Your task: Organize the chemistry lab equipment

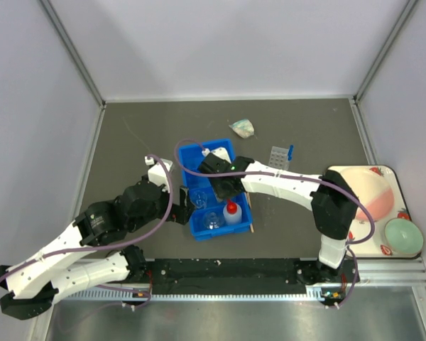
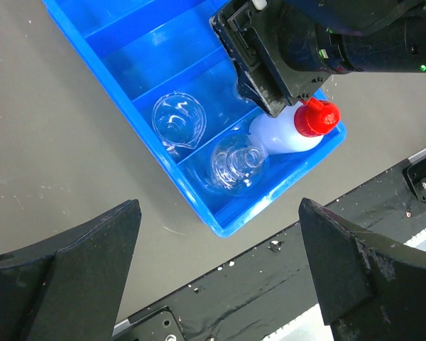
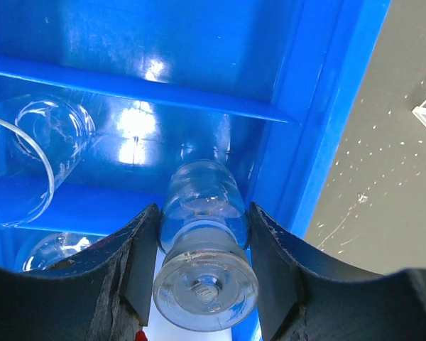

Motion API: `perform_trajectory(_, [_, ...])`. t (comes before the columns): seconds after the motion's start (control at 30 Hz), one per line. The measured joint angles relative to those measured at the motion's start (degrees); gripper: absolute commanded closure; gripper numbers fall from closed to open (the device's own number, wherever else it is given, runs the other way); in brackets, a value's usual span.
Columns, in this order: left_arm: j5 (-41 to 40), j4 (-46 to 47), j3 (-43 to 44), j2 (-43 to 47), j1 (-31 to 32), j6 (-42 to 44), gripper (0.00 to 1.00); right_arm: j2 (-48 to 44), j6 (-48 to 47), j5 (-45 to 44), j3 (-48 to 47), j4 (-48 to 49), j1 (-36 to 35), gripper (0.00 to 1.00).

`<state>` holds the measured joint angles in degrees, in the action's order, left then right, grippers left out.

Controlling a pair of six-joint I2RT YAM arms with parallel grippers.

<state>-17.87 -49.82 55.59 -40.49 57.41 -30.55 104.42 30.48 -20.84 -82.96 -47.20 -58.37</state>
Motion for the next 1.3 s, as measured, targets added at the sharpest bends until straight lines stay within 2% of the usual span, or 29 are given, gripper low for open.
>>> perform_trajectory(0.6, [0.26, 0.07, -0.02, -0.85, 0.00, 0.02, 0.02, 0.28, 1.16, 1.68, 0.48, 4.35, -0.85, 0.74])
perform_trajectory(1.1, [0.44, 0.11, -0.02, -2.16, 0.00, 0.07, 0.02, 0.28, 1.01, 1.46, 0.35, 3.87, -1.11, 0.74])
perform_trajectory(1.3, [0.46, 0.17, -0.02, -2.60, 0.00, 0.07, 0.02, 0.07, 0.59, -0.20, -0.90, 1.86, -3.34, 0.74])
